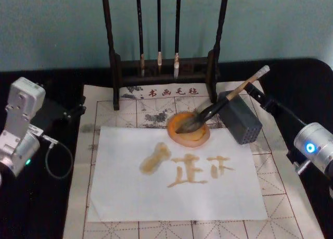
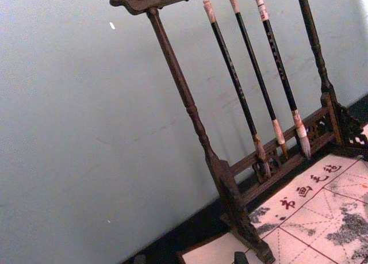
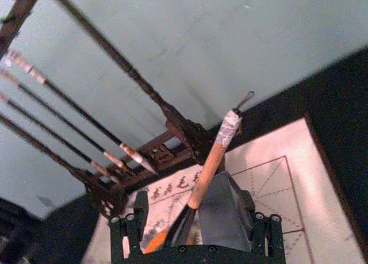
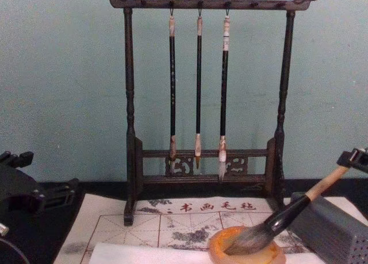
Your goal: Pick up the brush from the inkstone, write on the paper, then place the brush back to its original position.
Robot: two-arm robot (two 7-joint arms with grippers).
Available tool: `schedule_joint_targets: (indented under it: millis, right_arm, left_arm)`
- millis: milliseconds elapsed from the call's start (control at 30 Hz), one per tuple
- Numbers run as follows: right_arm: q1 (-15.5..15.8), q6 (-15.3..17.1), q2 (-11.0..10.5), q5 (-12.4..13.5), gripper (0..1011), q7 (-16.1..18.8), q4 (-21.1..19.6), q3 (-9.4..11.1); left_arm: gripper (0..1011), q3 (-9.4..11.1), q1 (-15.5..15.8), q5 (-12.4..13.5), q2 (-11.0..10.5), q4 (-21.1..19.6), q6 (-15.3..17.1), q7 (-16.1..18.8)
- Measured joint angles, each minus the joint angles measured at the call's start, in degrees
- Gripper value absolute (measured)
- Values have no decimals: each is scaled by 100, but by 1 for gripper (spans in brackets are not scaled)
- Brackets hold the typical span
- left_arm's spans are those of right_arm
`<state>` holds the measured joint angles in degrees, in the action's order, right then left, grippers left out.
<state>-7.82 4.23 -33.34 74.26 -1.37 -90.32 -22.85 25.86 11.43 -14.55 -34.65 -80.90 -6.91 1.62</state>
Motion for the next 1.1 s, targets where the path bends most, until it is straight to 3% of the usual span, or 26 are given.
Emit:
schedule_joint_targets:
  millis: [100,167,267,300,333,533,633,867,1000,1100]
  right_arm:
    - [99,-280,-118,-675,1002,0,-132,-138]
    - [114,-361,-150,-935,1002,-12,-154,-208]
    - [108,-529,-220,-1618,1003,-130,-163,-405]
    - [108,-529,-220,-1618,1002,-130,-163,-405]
    - [102,-568,-235,-1786,1003,-162,-163,-447]
    - [57,-821,-381,-3025,1002,-366,-163,-781]
    - [54,-880,-418,-3388,1002,-423,-161,-867]
    - [51,-946,-398,-3898,1002,-507,-96,-960]
    - [39,-946,-361,-4096,1002,-559,-39,-981]
    - [40,-946,-362,-4091,1002,-560,-39,-981]
  left_arm:
    - [1001,0,0,0,0,0,0,0]
    - [1001,0,0,0,0,0,0,0]
    - [1001,0,0,0,0,0,0,0]
    - [1001,0,0,0,0,0,0,0]
    - [1001,0,0,0,0,0,0,0]
    - [1001,0,0,0,0,0,0,0]
    - [1001,0,0,0,0,0,0,0]
    - [1001,0,0,0,0,0,0,0]
    - [1001,0,0,0,0,0,0,0]
    - [1001,0,0,0,0,0,0,0]
